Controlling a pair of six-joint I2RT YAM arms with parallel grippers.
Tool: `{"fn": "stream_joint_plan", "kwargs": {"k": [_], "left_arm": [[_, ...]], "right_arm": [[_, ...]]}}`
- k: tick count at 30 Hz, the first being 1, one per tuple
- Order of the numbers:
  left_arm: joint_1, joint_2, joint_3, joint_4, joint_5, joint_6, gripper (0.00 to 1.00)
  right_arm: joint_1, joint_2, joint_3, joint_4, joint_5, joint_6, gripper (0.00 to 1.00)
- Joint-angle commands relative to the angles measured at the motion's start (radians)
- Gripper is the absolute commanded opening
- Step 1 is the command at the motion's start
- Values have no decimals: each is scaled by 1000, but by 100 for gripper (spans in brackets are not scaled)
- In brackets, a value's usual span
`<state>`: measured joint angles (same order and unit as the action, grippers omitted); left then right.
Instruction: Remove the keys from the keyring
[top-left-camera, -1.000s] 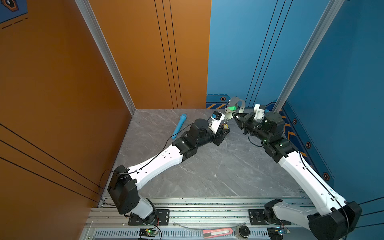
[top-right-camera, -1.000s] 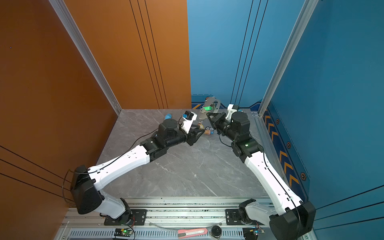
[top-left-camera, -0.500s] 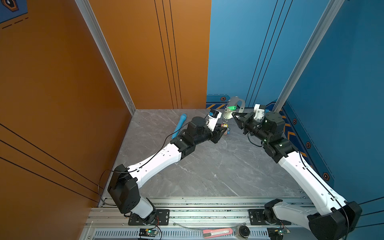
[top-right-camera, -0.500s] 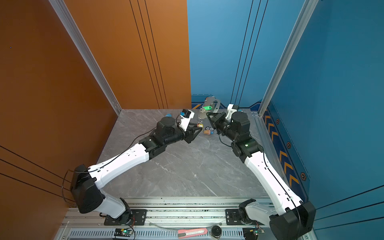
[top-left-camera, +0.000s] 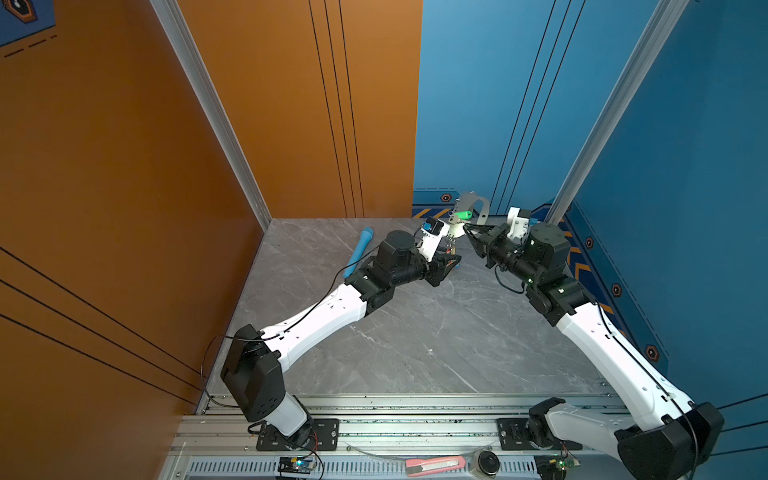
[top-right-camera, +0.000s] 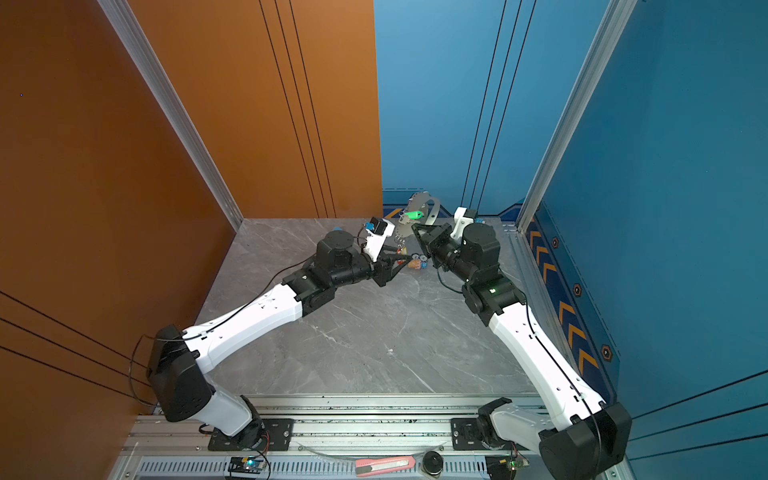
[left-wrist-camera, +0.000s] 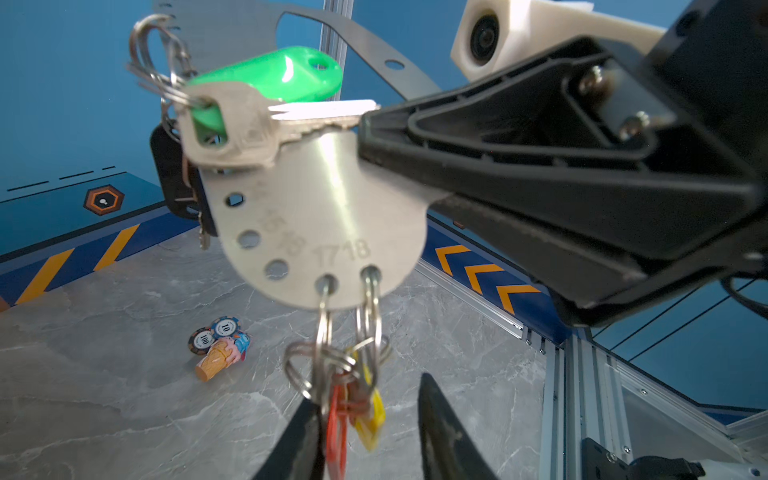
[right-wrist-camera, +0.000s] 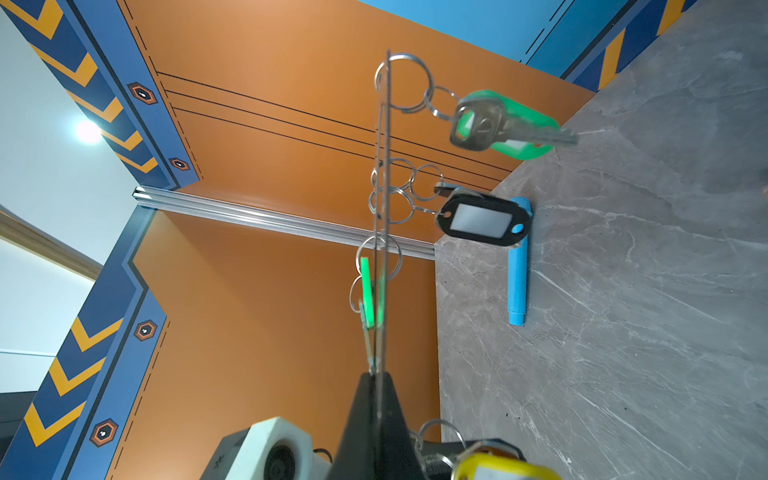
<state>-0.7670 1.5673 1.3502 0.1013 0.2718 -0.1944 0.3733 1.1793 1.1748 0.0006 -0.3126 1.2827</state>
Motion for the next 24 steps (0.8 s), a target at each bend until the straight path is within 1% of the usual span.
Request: {"fn": "stream_joint_plan", "kwargs": {"k": [1, 4, 7, 11, 14, 19, 24], "left_arm": [[-7, -25, 36, -59, -5, 31, 46], [-6, -66, 19, -108, -45, 57, 49], [-2, -106, 1, -159, -58, 67, 51], [-11, -131, -9, -192, -31, 47, 50], [-26, -140, -11, -190, 0, 24, 47], [-37, -97, 20, -178, 48, 10, 42], [-27, -57, 43, -164, 35, 16, 41]], "right_arm": [[2, -23, 22, 57, -10, -6, 0], [-4, -23, 20, 50, -8, -11, 0], [-5, -23, 18, 53, -12, -10, 0], [-4, -18, 16, 55, -15, -10, 0], [-5, -15, 16, 56, -15, -10, 0], [-2, -12, 18, 61, -20, -8, 0], [3, -14, 20, 66, -20, -2, 0]]}}
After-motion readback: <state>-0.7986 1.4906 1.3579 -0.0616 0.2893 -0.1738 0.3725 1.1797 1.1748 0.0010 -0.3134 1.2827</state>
